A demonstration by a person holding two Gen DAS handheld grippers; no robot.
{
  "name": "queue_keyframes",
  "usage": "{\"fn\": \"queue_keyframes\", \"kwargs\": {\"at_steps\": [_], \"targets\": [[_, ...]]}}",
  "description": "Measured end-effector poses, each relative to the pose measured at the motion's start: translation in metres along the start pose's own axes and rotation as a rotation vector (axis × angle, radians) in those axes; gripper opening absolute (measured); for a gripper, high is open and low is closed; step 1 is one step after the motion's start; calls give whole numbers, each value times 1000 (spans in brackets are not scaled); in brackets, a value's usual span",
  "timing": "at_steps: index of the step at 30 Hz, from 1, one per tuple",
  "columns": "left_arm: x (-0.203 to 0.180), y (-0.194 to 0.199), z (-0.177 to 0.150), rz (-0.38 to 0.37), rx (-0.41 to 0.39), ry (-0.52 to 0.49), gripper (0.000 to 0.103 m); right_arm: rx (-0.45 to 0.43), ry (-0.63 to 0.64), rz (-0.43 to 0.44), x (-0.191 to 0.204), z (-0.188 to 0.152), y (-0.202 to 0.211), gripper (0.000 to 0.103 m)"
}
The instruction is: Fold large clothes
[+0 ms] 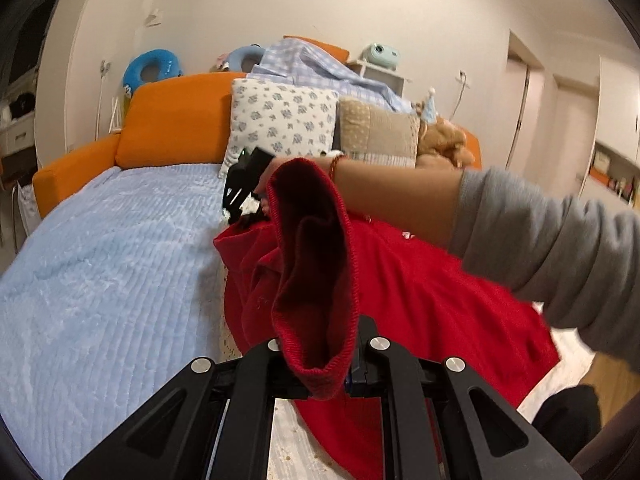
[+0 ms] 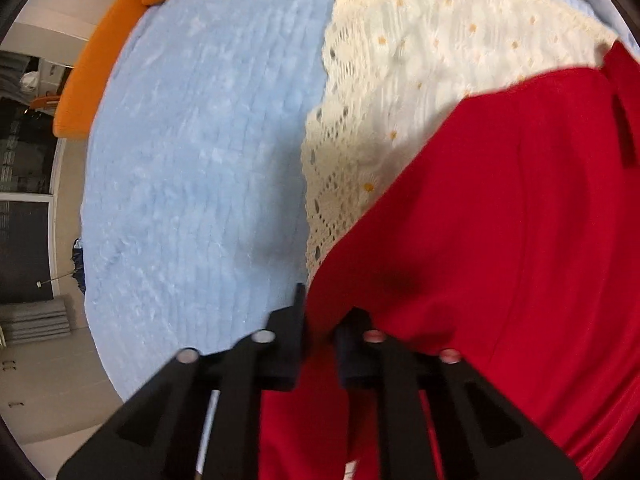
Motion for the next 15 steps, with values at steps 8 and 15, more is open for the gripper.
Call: {"fn": "queue_keyframes", "kwargs": {"at_steps": [8,15], "targets": [[-90,-16,-1,-130,27,-209,15,-94,-6,119,-45,30,80,8],[-193,-57,-53,-283,197,-396,18,-114,-64,126,-140,27,109,8]]}}
Point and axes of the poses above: each gripper's, at about its wrist camera, not at the fingertips, and y roughly against the way its jaws point, x to its left, z to its top, the point moved 5 cm from there along -y, roughly the way its jaws point, and after that the axes turned 14 degrees about -x, right-handed, at the moved point
